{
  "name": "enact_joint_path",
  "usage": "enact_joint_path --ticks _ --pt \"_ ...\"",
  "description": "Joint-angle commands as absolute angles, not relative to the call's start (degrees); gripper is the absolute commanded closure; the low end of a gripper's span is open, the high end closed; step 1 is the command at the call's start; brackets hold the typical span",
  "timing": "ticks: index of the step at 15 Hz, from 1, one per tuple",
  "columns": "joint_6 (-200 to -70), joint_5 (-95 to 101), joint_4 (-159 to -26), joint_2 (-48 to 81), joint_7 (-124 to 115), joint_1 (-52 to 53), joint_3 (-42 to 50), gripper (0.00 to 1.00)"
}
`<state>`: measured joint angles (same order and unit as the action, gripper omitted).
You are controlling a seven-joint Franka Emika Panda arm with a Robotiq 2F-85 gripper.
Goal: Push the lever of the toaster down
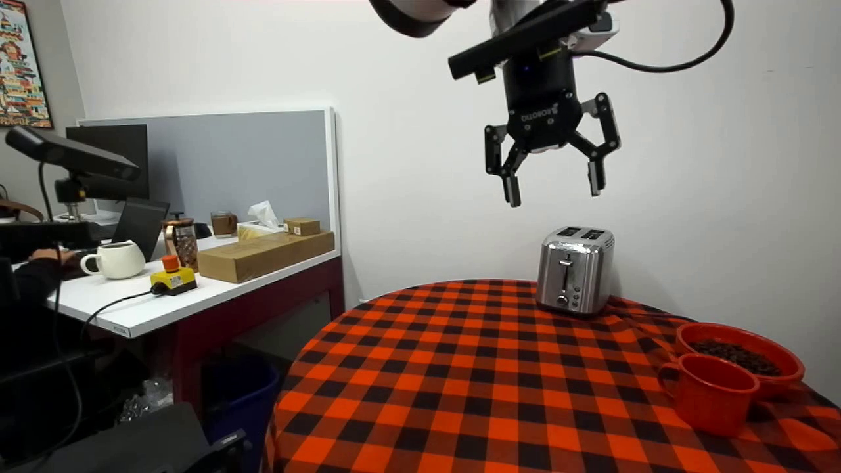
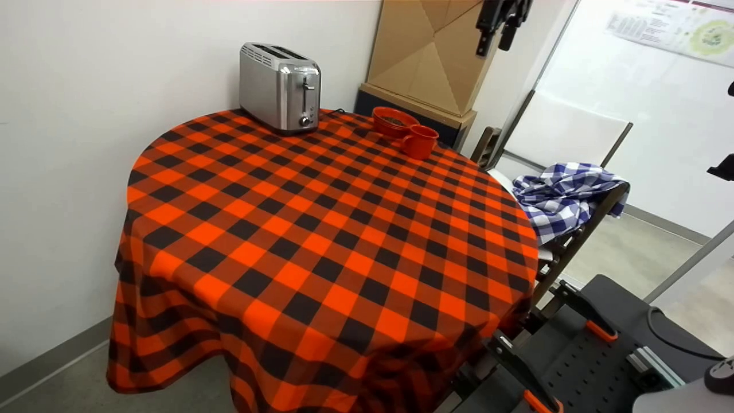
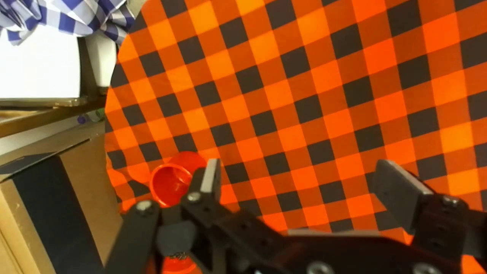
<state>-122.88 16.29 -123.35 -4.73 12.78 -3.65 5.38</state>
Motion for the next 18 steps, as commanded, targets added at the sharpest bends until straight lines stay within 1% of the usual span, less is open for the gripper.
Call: enact_joint_path --ticks 1,5,8,9,12,18 --pt "-121.52 15.26 -108.74 8.09 14.12 -2.94 4.00 0.00" --pt "-120.34 15.64 -95.55 18.68 12.95 -2.01 2.32 0.00" --pt "-118.01 14.07 -86.84 23.90 14.63 -1.82 1.18 0.00" --pt "-121.59 15.79 -94.58 19.69 12.80 -1.81 1.71 0.00" --pt "-119.77 15.29 -89.34 22.86 12.95 -1.64 1.31 0.00" --pt "-119.42 15.26 -88.71 23.11 13.01 -1.67 1.31 0.00"
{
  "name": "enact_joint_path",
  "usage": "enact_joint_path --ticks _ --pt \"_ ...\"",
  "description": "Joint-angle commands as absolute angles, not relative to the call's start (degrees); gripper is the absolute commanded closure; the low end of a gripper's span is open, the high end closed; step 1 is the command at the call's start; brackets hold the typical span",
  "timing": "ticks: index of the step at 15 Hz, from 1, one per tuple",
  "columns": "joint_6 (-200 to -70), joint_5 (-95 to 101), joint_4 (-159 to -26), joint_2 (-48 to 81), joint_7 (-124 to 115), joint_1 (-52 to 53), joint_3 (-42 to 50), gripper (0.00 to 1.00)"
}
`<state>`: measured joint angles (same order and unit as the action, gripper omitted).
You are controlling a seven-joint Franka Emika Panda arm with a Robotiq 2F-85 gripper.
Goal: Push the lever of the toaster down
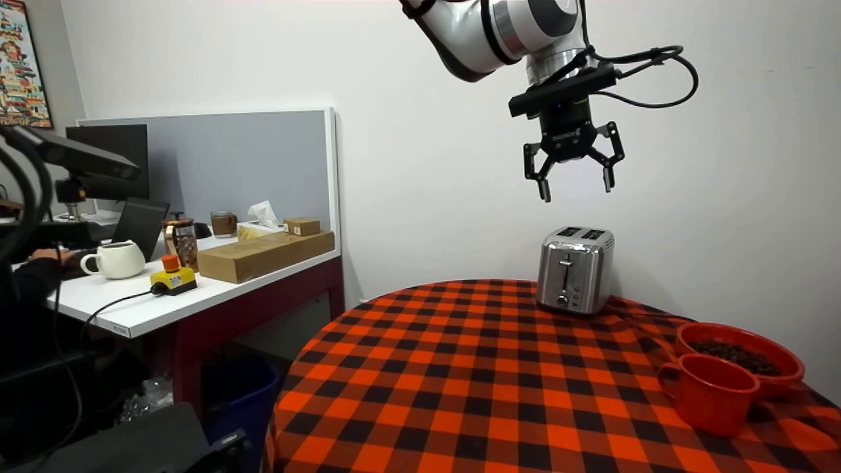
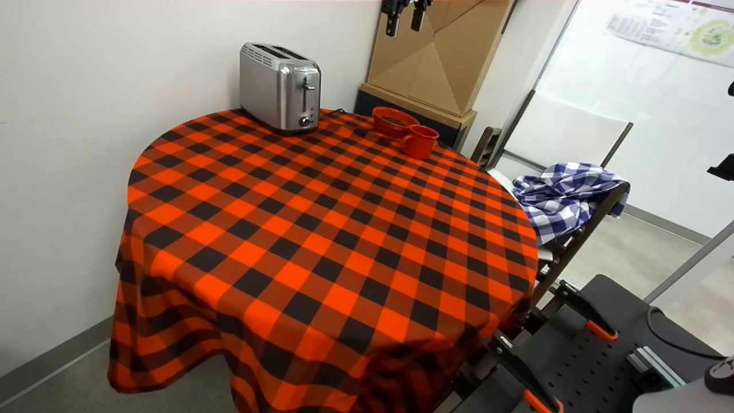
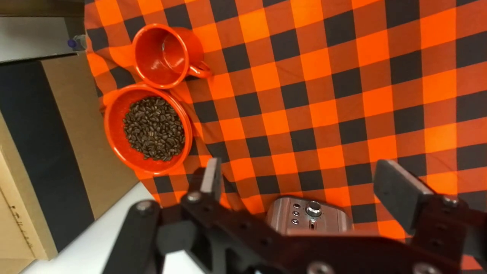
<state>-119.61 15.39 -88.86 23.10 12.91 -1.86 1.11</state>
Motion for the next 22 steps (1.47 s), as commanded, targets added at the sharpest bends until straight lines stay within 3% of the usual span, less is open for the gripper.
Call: enact_joint_path --ticks 1,13,15,16,18,22 --pt "-119.42 15.26 -88.70 23.12 13.01 -1.67 1.31 0.00" --pt "-118.89 9.78 -63.78 44.94 15.53 -3.46 0.34 0.00" --pt "-118.06 8.54 -58.47 48.79 15.59 -3.34 -0.02 0.14" --pt "-117.46 8.10 -55.90 50.51 15.63 -3.09 -0.25 0.29" --pt "-116.58 7.34 -50.77 54.18 16.10 -2.87 -0.85 0.37" --pt "-113.72 6.16 -40.90 60.42 16.78 -2.04 -1.97 0.69"
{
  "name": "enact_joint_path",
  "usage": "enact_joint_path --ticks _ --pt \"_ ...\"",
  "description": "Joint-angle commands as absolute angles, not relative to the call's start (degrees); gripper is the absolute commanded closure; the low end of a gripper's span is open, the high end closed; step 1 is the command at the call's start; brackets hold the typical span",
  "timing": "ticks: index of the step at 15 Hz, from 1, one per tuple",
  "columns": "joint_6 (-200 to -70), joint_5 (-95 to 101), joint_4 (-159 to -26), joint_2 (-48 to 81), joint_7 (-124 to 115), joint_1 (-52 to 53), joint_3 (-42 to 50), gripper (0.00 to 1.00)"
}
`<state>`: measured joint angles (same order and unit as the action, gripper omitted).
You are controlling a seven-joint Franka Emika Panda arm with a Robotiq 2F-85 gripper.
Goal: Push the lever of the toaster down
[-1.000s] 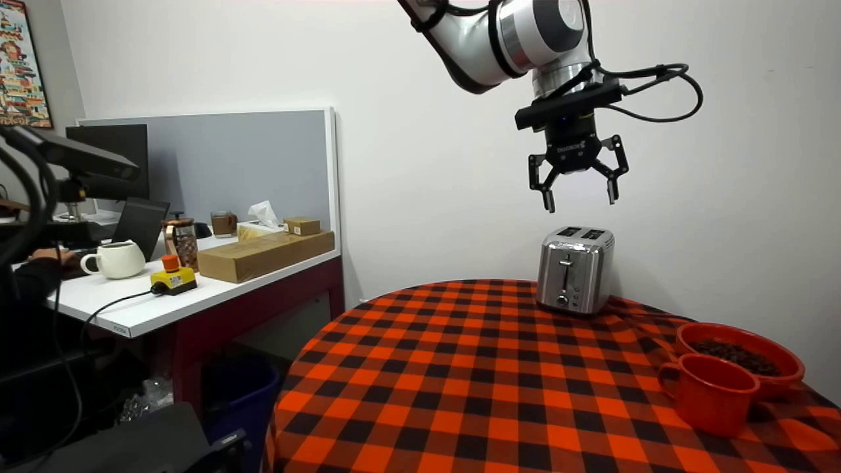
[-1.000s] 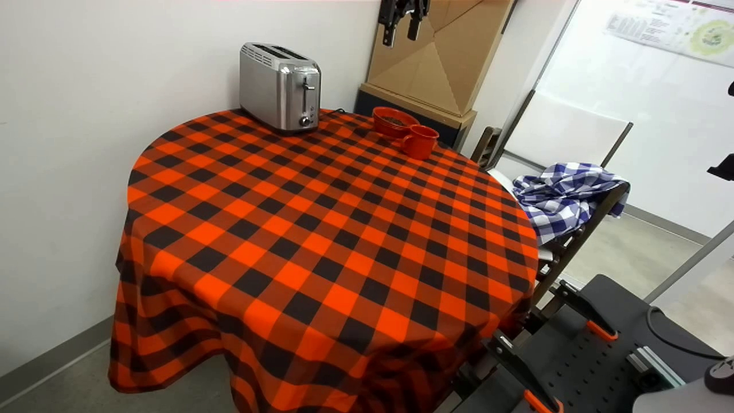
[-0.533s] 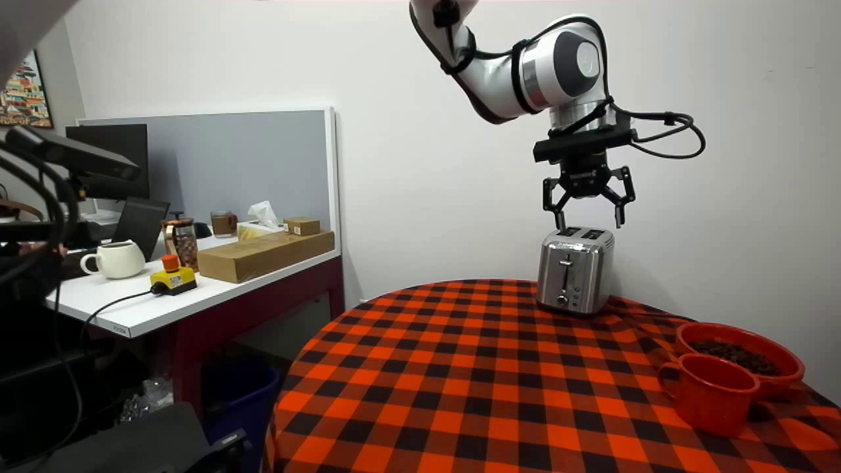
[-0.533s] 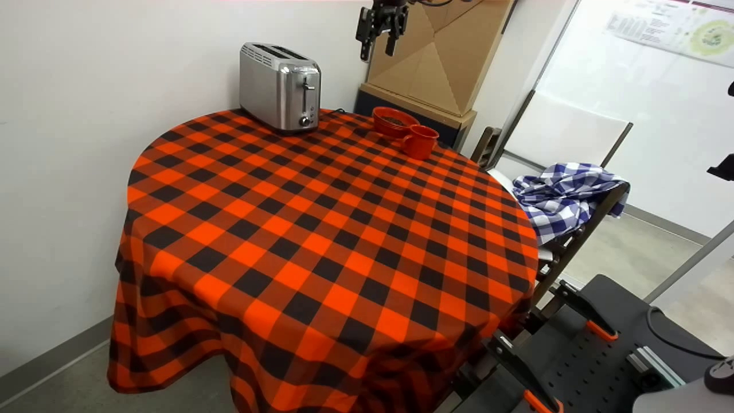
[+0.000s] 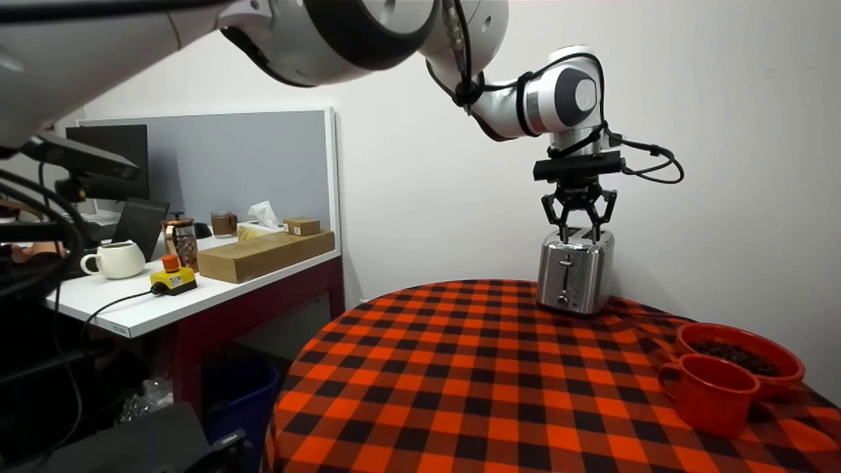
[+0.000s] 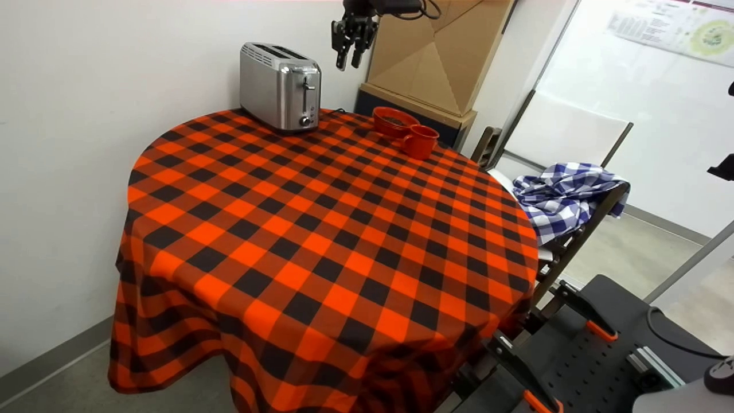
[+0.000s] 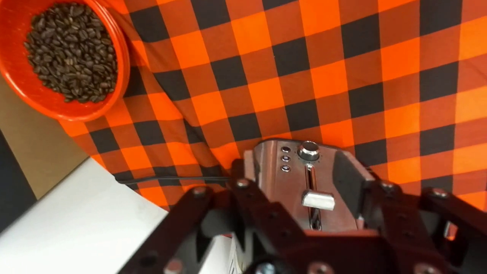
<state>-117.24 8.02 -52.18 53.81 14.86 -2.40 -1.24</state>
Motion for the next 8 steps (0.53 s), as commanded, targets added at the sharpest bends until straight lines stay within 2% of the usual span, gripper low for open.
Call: enact_joint_path --ticks 1,4,8 --pt "-113.50 6.03 -38.47 62.04 16.72 -1.85 -2.07 0.76" --pt "-114.67 5.60 -33.06 66.11 17.16 -1.81 -2.60 0.99" --pt "-115.85 6.22 -29.09 69.98 17.63 -2.00 -4.10 1.00"
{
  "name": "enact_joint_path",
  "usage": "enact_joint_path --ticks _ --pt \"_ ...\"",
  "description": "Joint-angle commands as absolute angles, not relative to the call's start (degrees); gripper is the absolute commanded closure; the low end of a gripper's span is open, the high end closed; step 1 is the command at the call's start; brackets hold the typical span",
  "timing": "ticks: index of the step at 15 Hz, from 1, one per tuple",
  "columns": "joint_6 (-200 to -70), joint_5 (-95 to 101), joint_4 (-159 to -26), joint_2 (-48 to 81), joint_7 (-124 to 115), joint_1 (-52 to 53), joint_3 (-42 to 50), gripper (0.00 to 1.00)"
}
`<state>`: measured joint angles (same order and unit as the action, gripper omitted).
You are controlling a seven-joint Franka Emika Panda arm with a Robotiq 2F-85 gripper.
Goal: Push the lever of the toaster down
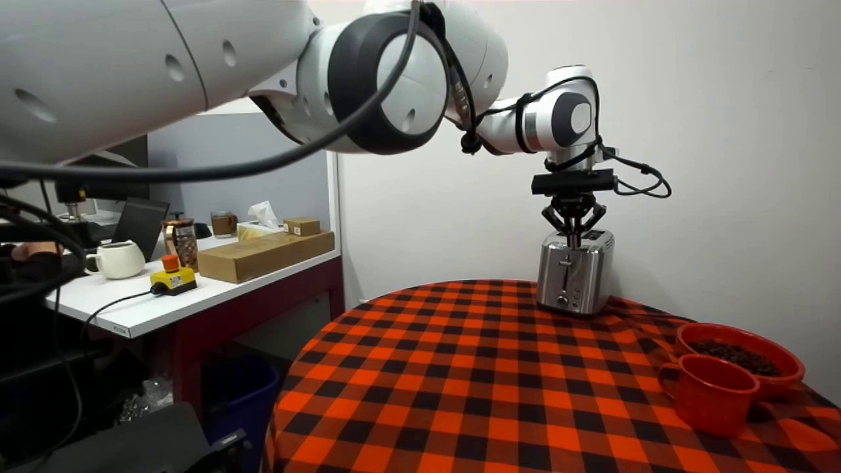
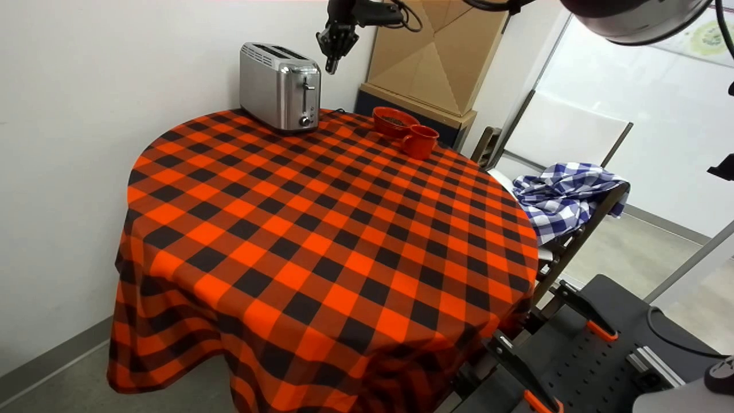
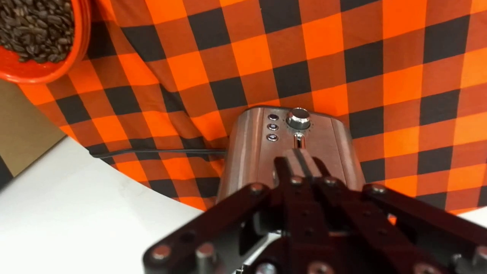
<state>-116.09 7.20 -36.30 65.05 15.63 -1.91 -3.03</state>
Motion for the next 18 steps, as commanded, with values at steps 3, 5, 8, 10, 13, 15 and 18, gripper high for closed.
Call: enact_joint_path --ticks 3,5,8,10,13,15,18 --pt "-117.37 6.61 -27.58 72.00 18.00 -1.75 -4.58 1.00" --pt "-119.13 6.96 -27.16 72.98 18.45 -1.62 -4.55 1.00" --pt "-121.70 7.01 -26.87 74.21 19.24 -1.58 -4.58 1.00" --pt "-123.73 7.01 -26.71 74.95 19.57 -1.51 -4.56 1.00" --pt "-126.90 6.63 -26.47 75.63 19.63 -1.34 -5.11 1.00" --pt "-129.07 6.67 -26.34 75.84 20.06 -1.08 -5.53 1.00" --pt "-130.84 6.93 -26.53 75.99 20.46 -0.70 -5.60 1.00"
